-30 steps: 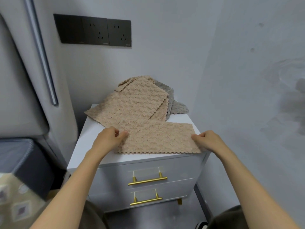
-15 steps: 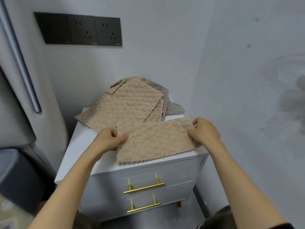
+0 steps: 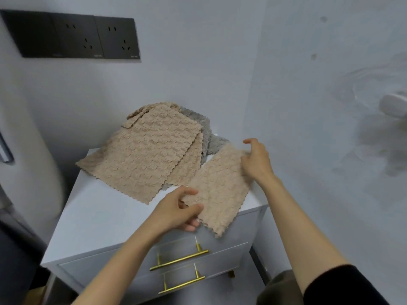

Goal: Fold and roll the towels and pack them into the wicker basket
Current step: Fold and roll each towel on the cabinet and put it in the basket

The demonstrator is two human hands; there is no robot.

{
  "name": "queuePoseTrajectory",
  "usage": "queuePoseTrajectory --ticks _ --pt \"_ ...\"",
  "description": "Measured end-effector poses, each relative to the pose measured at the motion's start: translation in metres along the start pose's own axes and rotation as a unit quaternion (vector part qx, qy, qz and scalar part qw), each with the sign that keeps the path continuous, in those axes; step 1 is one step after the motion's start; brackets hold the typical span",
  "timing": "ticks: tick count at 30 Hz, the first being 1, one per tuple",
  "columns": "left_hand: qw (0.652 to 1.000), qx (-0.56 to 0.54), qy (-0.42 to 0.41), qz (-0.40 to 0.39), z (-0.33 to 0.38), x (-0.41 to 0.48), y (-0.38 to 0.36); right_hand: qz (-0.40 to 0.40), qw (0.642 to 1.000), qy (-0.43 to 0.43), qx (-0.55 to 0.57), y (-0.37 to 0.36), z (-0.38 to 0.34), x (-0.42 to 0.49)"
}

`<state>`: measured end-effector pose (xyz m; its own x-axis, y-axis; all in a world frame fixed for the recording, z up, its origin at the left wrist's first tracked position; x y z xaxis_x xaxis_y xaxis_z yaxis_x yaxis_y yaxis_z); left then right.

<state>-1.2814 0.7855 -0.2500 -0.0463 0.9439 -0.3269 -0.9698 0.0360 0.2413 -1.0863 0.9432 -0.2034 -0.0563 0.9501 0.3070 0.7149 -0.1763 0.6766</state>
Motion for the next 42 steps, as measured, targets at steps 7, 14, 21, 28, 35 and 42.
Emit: queuePoseTrajectory --ticks 7,14,21,28,35,42 --pt "0.962 0.247 -0.078 0.086 0.009 0.000 0.035 -0.122 0.986 0.085 -0.070 -0.005 -0.028 -0.035" --pt "0.925 0.343 -0.143 0.083 0.002 0.010 0.052 -0.270 0.942 0.185 -0.078 -0.019 -0.066 -0.118" --pt "0.920 0.335 -0.203 0.016 0.007 0.012 0.033 -0.214 0.876 0.285 -0.326 -0.052 -0.065 -0.167" --pt "0.913 0.345 -0.214 0.033 0.008 0.011 0.034 -0.087 0.885 0.302 -0.342 -0.055 -0.065 -0.168" --pt "0.886 0.413 -0.205 0.042 0.000 0.009 0.029 -0.140 0.941 0.249 -0.183 -0.020 -0.063 -0.162" --pt "0.819 0.443 -0.349 0.100 0.016 -0.003 0.000 -0.187 0.971 0.143 -0.046 0.010 -0.037 -0.148"
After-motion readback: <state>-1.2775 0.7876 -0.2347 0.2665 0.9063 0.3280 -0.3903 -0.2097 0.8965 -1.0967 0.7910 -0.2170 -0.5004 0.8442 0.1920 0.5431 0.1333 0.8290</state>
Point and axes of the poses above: each hand's wrist, its own x-axis towards the middle knuckle, its own y-axis out of the back of the hand, z = x × y, the point moved 8 cm from there along x, towards the middle knuckle, and after that the axes turned 4 degrees about y, right-handed, at the moved point
